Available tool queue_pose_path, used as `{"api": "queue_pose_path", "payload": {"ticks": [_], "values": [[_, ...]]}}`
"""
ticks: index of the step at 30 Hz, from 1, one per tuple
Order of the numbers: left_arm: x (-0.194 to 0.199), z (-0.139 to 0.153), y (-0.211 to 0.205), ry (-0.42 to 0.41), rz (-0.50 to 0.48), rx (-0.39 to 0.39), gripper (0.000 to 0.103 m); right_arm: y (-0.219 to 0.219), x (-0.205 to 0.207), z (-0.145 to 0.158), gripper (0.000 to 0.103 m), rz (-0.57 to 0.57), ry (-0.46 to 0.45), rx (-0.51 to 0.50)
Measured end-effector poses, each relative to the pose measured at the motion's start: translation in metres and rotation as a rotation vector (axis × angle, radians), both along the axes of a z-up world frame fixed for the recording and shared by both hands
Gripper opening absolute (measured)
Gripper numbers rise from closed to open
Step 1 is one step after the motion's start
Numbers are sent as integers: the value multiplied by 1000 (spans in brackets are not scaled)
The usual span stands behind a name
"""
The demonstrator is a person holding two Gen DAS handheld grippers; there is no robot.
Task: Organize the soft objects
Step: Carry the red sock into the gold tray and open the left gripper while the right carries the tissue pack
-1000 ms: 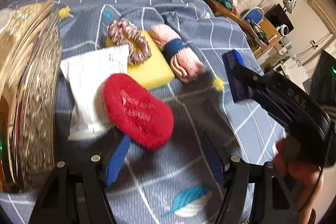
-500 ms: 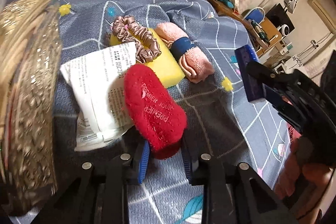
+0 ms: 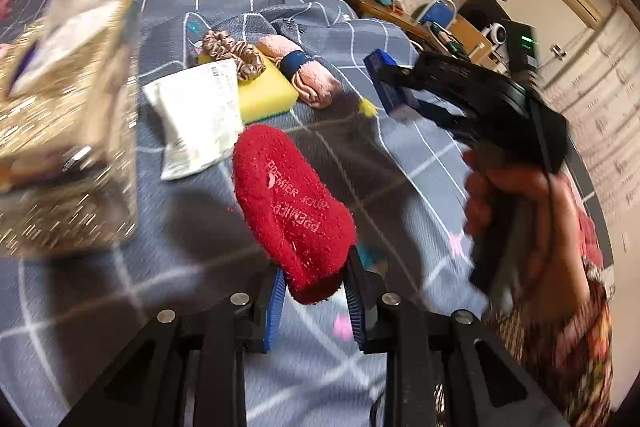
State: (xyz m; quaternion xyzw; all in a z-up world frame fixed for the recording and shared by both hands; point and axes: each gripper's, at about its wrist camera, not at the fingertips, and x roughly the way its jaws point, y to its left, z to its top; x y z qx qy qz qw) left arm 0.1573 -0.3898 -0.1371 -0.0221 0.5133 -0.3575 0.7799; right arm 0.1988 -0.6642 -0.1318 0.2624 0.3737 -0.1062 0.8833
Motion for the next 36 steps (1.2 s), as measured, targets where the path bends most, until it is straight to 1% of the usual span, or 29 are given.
{"api": "queue_pose_path", "payload": {"ticks": [4, 7, 11, 13, 17, 22, 28, 31, 36], "values": [[-22, 12, 27, -22, -28, 1, 27, 0, -2, 0, 56, -8, -1, -5], [-38, 27, 56, -60, -35, 1, 27, 0, -3, -1, 56, -15, -1, -4], [-44, 45, 101, -88, 4, -6, 27, 1, -7, 0, 56, -15, -12, 0], [-43, 52, 119, -100, 32, -9, 27, 4, -9, 3, 56, -16, -24, -21], [-47, 67, 172, -142, 101, -3, 27, 10, -12, 8, 56, -19, -57, -60], [-52, 70, 240, -131, 217, -5, 27, 12, -22, 17, 56, -50, -119, -99], [-55, 62, 329, -101, 388, 12, 27, 21, -40, 35, 56, -79, -182, -153], [-57, 56, 367, -86, 469, 20, 27, 30, -51, 43, 56, -85, -208, -141], [-56, 46, 419, -50, 570, 13, 27, 64, -72, 67, 56, -33, -246, -139]]}}
